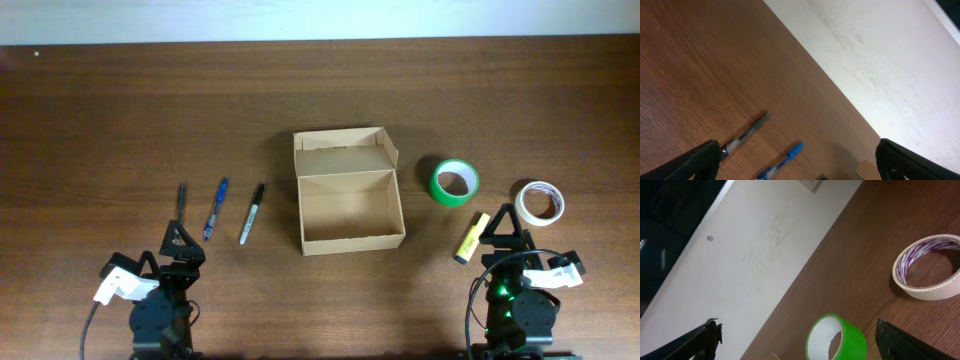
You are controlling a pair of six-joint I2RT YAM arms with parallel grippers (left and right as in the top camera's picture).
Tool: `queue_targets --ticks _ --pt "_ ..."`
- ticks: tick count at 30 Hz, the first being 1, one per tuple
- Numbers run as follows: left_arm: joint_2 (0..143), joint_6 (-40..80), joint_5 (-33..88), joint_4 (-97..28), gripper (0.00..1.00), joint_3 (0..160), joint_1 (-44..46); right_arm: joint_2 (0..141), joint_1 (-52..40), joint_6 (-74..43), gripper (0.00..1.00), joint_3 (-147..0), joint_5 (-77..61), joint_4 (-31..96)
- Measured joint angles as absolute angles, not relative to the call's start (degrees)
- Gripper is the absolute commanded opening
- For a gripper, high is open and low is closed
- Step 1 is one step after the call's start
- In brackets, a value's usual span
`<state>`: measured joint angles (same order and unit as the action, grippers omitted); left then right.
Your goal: Pack container
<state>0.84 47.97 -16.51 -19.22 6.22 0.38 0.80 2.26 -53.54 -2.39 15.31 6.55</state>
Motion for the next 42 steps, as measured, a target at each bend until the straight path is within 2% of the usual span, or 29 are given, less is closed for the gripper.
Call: queue_targets --ticks 27,30,37,42 --pt "0.8 48.0 -16.5 -19.2 0.99 6.2 0.4 0.8 2.3 -52.3 0.99 -2.4 15.4 6.5" --pt "0.8 48.0 -16.5 -19.2 0.99 6.2 0.4 0.8 2.3 -46.1 0.99 -2.4 15.5 6.5" --pt "0.8 48.0 -16.5 -19.2 0.99 6.2 0.4 1.4 2.3 -21.6 0.99 -2.4 13.5 6.6" --pt "0.8 48.0 -16.5 -19.2 0.99 6.2 0.4 2.6 2.3 -13.6 0.99 -2.4 13.1 6.6"
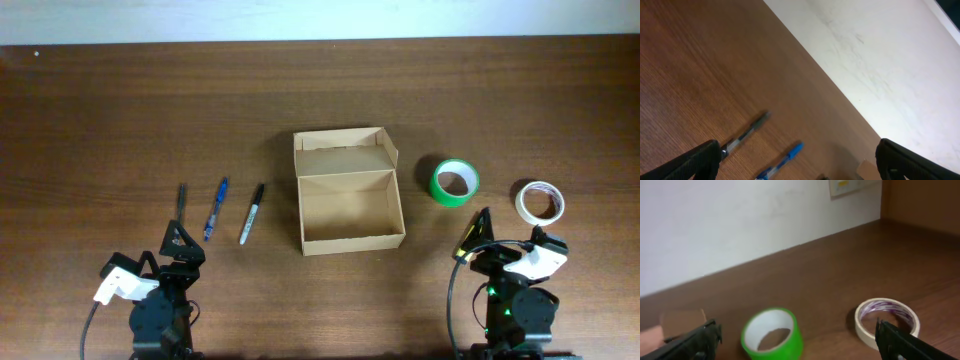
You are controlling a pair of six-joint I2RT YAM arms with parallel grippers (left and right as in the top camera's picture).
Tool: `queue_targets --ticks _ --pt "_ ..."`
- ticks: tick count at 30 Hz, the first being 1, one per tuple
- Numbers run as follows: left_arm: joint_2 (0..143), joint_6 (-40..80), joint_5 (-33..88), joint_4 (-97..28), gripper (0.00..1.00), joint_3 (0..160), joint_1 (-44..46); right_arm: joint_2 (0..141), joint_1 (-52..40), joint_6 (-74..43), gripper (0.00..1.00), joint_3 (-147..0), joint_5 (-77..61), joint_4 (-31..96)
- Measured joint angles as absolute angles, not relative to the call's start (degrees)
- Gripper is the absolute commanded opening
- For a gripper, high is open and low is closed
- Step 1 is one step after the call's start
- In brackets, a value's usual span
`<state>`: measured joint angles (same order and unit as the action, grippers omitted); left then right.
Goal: Pack container
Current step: 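Raise both arms and move the right gripper above the green tape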
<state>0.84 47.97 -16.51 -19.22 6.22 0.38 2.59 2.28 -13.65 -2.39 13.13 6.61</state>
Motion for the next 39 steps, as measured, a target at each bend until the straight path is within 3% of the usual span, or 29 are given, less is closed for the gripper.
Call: queue_targets --ticks 8,19,29,39 --pt "0.8 44.8 -18.4 -19.2 0.99 6.2 0.4 12.6 2.3 -10.4 0.99 -2.4 12.7 6.6" --pt "3.5 18.9 -20.0 -19.9 0.99 7.9 0.4 30.7 2.3 -4.6 0.99 -6.6 4.7 2.6" --pt "22.1 12.3 -19.9 -20.8 0.99 34.2 0.4 41.5 2.3 1.0 0.99 -50.6 -0.8 27.2" --pt "66.3 11.3 -12.8 -58.6 0.99 94.8 0.3 59.4 2.3 1.8 0.99 -99.9 -3.1 64.2"
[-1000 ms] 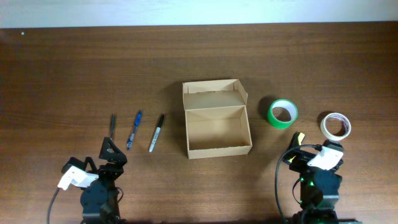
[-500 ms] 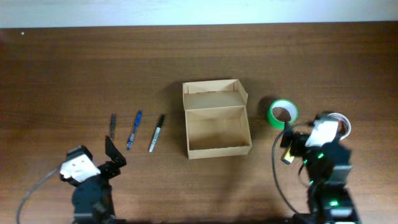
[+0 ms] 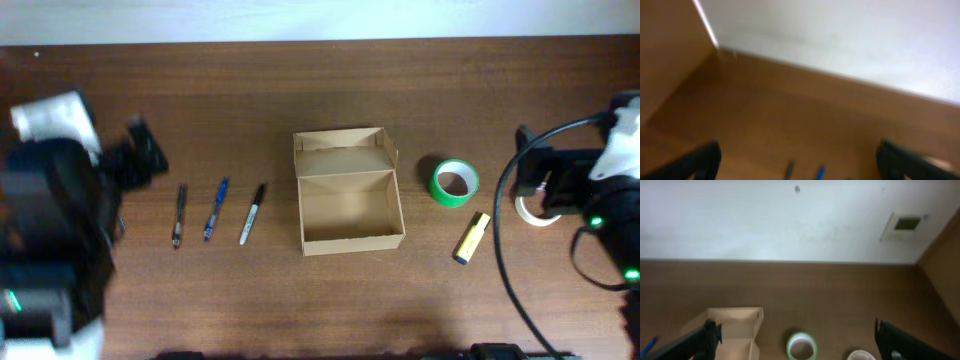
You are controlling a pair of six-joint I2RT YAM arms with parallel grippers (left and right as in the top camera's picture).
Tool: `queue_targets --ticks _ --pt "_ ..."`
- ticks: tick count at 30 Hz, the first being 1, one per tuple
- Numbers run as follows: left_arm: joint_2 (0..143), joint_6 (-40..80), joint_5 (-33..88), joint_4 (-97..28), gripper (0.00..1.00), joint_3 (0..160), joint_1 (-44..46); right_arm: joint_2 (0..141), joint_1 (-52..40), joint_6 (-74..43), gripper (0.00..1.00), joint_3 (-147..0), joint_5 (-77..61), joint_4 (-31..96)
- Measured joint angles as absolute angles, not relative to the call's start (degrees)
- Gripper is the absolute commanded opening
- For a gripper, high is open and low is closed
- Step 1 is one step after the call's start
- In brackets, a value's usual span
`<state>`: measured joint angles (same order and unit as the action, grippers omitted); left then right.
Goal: Pack container
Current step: 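Raise both arms and move the right gripper above the green tape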
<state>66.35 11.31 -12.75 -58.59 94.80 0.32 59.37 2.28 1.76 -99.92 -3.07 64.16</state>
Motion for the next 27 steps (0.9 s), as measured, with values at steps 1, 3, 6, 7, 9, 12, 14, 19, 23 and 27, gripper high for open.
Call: queue_targets --ticks 1,3,6,7,9,12,14,19,23,27 --pt "70.6 11.3 -11.8 -61.5 0.99 100.6 0.3 61.3 2.3 1.8 0.99 -103.7 -2.7 67.2" --pt "77.3 11.3 -10.5 -67.1 0.99 109.5 0.3 65.3 2.3 1.8 0.99 -110.1 -1.7 73.3" --pt "84.2 11.3 -9.3 -71.0 0.99 118.4 0.3 71.2 2.3 2.0 0.99 -115.8 -0.9 80.9" --pt "85.7 11.3 -9.1 -71.4 0.99 120.1 0.3 74.2 2.3 2.0 0.99 -117.3 -0.5 83.6" --pt "87.1 11.3 -8.8 -72.2 0.99 121.4 0.3 78.4 2.3 2.1 0.99 -118.4 -0.1 86.4" --pt "87.6 11.3 -8.5 -73.1 0.99 121.6 0.3 86.9 2.4 2.2 0.99 -118.7 1.6 90.1" --pt "87.6 11.3 -8.4 -73.1 0.99 121.6 0.3 93.0 2.9 2.2 0.99 -118.7 2.8 92.1" --pt "87.6 11.3 -8.3 -73.4 0.99 121.9 0.3 105.0 7.2 2.2 0.99 -118.6 2.7 93.5" --pt "87.6 11.3 -8.3 -75.7 0.99 122.0 0.3 111.0 11.9 2.5 0.99 -118.6 0.4 93.8" --pt "87.7 11.1 -8.3 -77.4 0.99 122.0 0.3 116.3 14.3 5.1 0.99 -118.6 -4.7 93.0"
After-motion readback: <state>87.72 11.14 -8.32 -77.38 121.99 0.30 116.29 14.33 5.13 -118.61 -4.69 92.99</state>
